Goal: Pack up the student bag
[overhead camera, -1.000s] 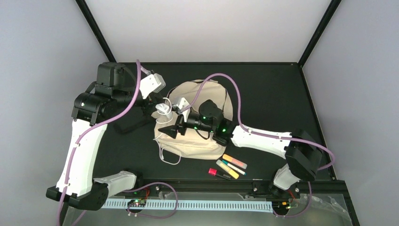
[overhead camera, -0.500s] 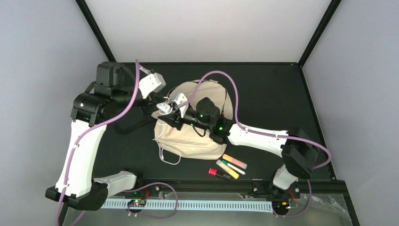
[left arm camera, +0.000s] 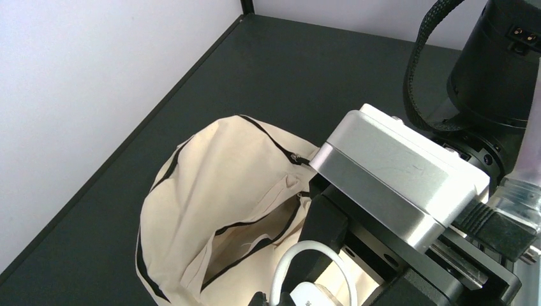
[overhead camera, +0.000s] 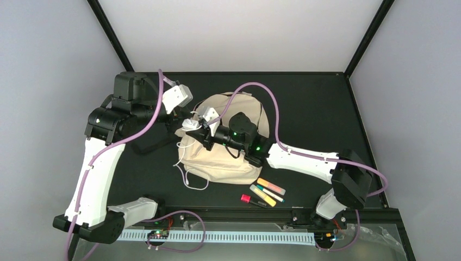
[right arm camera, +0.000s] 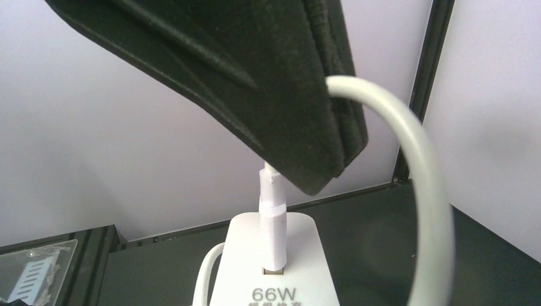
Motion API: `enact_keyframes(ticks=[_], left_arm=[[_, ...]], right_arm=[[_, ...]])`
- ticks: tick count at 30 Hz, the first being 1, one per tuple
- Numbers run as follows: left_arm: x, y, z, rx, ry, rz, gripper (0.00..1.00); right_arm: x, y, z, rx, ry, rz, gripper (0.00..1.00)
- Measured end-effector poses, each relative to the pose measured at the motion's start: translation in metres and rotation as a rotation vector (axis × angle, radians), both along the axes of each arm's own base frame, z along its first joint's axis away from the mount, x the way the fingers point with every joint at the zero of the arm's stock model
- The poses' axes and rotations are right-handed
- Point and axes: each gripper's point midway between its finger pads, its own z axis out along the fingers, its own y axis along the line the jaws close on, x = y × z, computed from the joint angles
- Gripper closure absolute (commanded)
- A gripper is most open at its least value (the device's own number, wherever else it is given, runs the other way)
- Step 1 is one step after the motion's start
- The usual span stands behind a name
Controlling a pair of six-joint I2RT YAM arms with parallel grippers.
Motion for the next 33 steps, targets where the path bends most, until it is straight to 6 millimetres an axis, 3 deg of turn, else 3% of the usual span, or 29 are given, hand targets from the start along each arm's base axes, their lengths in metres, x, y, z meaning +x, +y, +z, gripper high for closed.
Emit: enact_keyframes(ticks=[8, 9, 13, 15, 16, 20, 25, 27, 28, 30, 33], left_arm=[[-0.003, -0.002, 0.002, -0.012, -0.002, -0.014, 0.96], [-0.003, -0.002, 0.002, -0.013, -0.001, -0.016, 0.90], [-0.002, -0.002, -0.002, -0.012, 0.010, -0.016, 0.26], [-0.002, -0.003, -0.005, -0.013, 0.021, -0.013, 0.07], [-0.001, -0.003, -0.005, -0.013, 0.025, -0.010, 0.02], [0.001, -0.002, -0.004, -0.018, 0.026, 0.008, 0.01], [0.010, 0.007, -0.009, 0.012, 0.016, 0.061, 0.01], [0.012, 0.014, -0.026, 0.047, 0.025, 0.067, 0.01], [0.011, 0.020, -0.055, 0.093, 0.062, 0.059, 0.01], [0.011, 0.030, -0.083, 0.129, 0.094, 0.063, 0.03], [-0.002, 0.044, -0.171, 0.220, 0.252, 0.040, 0.11]], right_arm=[[-0.003, -0.002, 0.002, -0.011, -0.015, 0.007, 0.85], [-0.003, -0.003, 0.002, -0.013, -0.017, 0.010, 0.86], [-0.007, -0.006, 0.002, -0.018, -0.026, 0.018, 0.90], [-0.007, -0.009, 0.007, -0.013, -0.036, 0.017, 0.90], [-0.007, -0.010, 0.010, -0.009, -0.041, 0.015, 0.90], [-0.004, -0.017, 0.018, 0.001, -0.047, -0.002, 0.94], [0.019, -0.039, 0.021, -0.012, -0.022, -0.091, 0.95], [0.034, -0.055, 0.023, -0.016, -0.010, -0.143, 0.95], [0.040, -0.062, 0.024, -0.018, -0.006, -0.168, 0.95], [0.050, -0.075, 0.024, -0.024, -0.001, -0.207, 0.95], [0.053, -0.084, 0.020, -0.039, 0.007, -0.231, 0.95]])
